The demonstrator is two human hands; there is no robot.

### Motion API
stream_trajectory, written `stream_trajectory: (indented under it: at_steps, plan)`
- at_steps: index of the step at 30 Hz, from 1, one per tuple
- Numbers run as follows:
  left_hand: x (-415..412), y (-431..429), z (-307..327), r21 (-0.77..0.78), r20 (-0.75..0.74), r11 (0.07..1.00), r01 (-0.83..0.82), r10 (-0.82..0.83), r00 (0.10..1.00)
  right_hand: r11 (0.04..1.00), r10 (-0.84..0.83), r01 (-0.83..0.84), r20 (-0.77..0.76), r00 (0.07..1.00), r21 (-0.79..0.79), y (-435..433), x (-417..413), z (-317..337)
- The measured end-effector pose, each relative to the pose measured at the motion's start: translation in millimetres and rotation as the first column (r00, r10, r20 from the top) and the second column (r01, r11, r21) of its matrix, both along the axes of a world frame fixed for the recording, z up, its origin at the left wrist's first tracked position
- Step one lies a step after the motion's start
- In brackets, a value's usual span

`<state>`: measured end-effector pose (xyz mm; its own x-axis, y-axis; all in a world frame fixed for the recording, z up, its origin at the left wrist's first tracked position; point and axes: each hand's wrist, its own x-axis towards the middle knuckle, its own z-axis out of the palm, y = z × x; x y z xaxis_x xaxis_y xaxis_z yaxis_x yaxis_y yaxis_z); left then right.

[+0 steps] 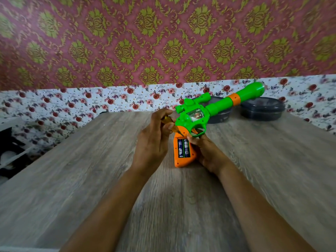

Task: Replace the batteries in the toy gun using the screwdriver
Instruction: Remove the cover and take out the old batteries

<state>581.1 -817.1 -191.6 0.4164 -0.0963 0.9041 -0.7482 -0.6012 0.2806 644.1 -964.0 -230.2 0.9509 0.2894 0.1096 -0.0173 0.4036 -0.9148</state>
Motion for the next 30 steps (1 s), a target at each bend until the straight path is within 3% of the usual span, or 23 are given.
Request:
stream_trajectory:
  at_steps: [12,17,23,30]
  plan:
    - [2.0,3.8,-2.6,0.078,-0.021,0.997,0.002,-0.001,1.000,0.999,0.027,-0.026,0.014,1.000,-0.029,0.2,4.4,-4.6]
    - [-2.7,1.0,-0.9,0.211,0.136,0.964,-0.160,0.133,0.982,1.000,-0.022,0.022,0.021,1.000,0.010,4.0,3.9,-3.4]
    - [-5.6,3.4,3.4,0.080,0.123,0.980,-0.183,0.172,0.977,0.999,-0.032,0.031,-0.017,0.999,-0.029,2.2,6.6,-2.6]
    - [-5.1,-3.4,0.0,0.212,0.150,0.951,-0.225,0.196,0.969,0.992,0.008,0.010,-0.136,0.991,0.127,-5.1,9.9,-2.4]
